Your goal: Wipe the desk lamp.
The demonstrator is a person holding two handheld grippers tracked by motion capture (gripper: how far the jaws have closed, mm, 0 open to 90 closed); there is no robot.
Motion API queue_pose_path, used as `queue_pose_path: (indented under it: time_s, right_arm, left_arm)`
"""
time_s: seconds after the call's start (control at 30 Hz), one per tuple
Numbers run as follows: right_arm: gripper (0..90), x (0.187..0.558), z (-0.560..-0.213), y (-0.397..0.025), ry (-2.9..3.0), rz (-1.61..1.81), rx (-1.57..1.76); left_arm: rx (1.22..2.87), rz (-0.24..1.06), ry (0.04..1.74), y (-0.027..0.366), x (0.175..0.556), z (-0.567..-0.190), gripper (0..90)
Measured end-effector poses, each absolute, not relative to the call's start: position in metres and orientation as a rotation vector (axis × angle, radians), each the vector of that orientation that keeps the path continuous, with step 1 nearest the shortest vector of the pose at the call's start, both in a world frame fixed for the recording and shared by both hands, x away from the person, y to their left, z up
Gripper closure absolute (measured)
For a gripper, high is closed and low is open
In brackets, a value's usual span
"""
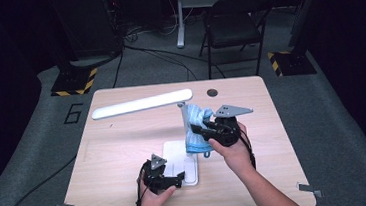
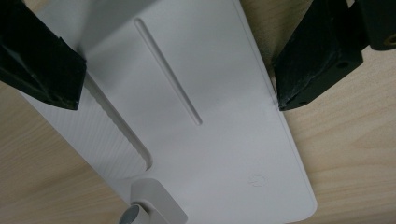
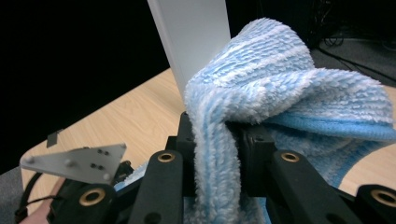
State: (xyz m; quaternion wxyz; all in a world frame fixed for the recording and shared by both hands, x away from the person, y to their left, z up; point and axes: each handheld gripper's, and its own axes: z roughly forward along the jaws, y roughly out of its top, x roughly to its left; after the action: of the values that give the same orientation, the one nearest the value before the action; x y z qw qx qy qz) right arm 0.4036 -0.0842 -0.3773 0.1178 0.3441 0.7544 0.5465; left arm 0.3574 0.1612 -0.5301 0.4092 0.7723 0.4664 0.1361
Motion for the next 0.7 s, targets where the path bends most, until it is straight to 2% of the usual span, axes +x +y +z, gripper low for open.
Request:
queue_pose_path:
  time_s: [0.5, 0.7]
  right_arm:
    - [72.9, 0.413, -0.438, -0.08, 2.331, 1.426, 1.132]
    - [72.9, 0.413, -0.439, -0.08, 2.332, 1.432, 1.155]
  left_arm:
    - [1.945, 0.35, 1.173, 0.161, 0.358, -0.53, 2.1]
    - [1.944, 0.349, 1.174, 0.161, 0.358, -0.53, 2.1]
